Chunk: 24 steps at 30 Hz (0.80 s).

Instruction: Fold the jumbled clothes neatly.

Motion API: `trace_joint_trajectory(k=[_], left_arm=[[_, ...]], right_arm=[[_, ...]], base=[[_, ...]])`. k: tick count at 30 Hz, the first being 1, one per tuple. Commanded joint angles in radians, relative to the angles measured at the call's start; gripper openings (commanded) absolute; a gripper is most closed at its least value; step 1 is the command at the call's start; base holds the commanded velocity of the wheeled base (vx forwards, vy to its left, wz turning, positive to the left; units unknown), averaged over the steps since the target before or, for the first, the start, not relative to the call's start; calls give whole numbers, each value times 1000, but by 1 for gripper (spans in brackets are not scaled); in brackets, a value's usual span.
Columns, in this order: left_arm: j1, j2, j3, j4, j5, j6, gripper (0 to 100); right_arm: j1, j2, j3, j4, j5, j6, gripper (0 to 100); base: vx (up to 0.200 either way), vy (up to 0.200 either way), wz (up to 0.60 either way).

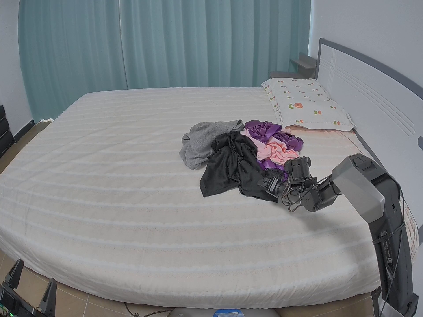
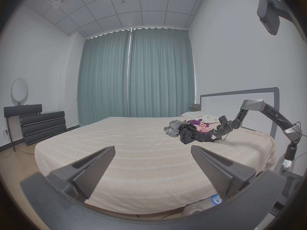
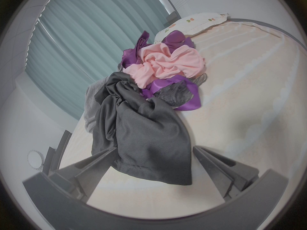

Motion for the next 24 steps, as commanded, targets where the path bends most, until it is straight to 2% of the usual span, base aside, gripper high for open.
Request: trace_joint_trajectory(k=[1,3,4,14,16,20,24], left_arm=[[0,-12,18,0,0,0,100],[0,-12,18,0,0,0,100],[0,-12,18,0,0,0,100],[0,-13,18,0,-1,-5,100],[2,-13,18,-1,3,-5,100],[0,-13,18,-1,3,-3,100],[2,-13,18,-1,3,-5,100]], right_arm=[[7,45,-53,3,-4,1,100],[6,62,-72,3,-2,0,100],[6,68,-77,3,-2,0,0],[6,45,-57,-6,-1,7,0],[-1,-21,27,-14,15,21,0],[-22,-157,197,-60,131,47,0],[-21,-306,394,-193,182,107,0]], base=[[0,0,0],[0,0,0],[0,0,0],[0,0,0],[0,0,0],[0,0,0],[0,0,0]])
